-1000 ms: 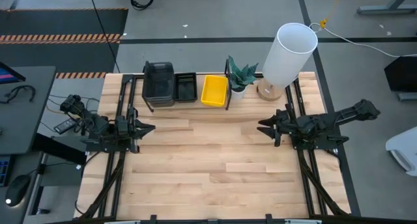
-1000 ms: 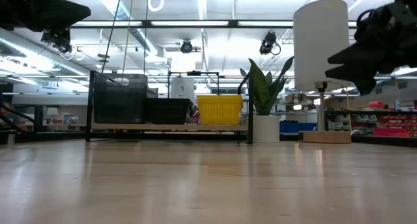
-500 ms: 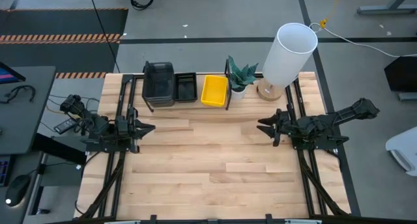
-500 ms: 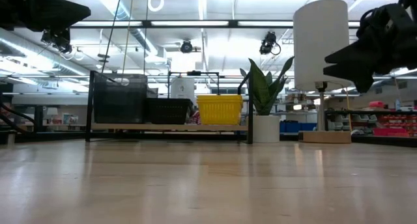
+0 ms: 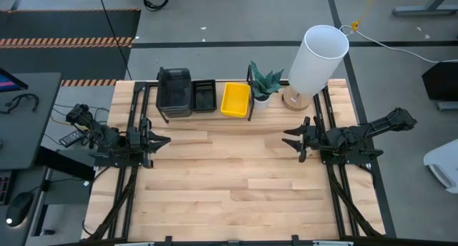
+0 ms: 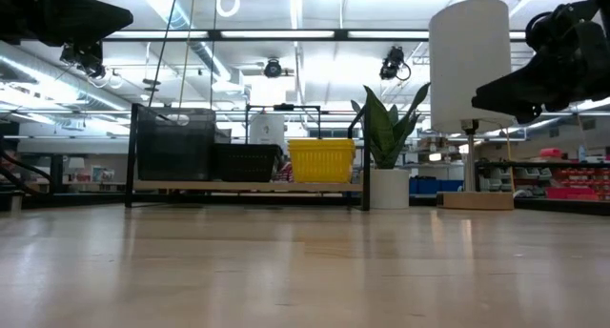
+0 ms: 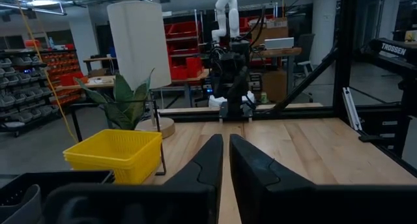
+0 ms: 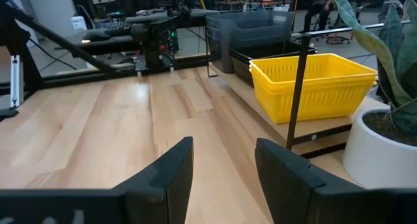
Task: Stack baskets on shelf by color
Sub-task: Return to Home Position
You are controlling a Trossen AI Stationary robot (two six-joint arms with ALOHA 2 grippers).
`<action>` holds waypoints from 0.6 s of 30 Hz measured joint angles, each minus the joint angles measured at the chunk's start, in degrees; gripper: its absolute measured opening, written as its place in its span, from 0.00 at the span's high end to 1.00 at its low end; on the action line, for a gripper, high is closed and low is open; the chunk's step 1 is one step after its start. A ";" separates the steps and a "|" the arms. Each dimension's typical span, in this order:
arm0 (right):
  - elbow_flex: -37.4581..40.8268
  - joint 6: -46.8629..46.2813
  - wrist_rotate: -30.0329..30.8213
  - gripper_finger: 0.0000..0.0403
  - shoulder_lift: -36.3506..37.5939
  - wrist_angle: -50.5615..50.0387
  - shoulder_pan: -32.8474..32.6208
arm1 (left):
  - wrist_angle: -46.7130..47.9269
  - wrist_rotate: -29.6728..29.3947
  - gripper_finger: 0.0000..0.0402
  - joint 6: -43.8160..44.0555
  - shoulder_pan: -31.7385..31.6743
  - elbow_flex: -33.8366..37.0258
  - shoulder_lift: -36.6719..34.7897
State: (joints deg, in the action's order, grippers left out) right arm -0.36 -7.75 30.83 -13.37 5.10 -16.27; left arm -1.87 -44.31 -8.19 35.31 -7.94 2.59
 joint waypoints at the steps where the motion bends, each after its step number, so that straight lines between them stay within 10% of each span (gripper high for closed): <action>1: 0.00 0.00 0.00 0.58 0.00 0.00 0.00 | 0.00 0.02 0.91 0.00 0.02 0.00 0.00; 18: 0.00 -0.02 -0.07 0.57 0.00 0.00 0.00 | 0.00 0.00 0.92 0.00 0.00 0.00 0.00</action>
State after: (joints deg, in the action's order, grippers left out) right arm -0.36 -7.77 30.76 -13.37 5.10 -16.27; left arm -1.87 -44.31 -8.19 35.31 -7.94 2.59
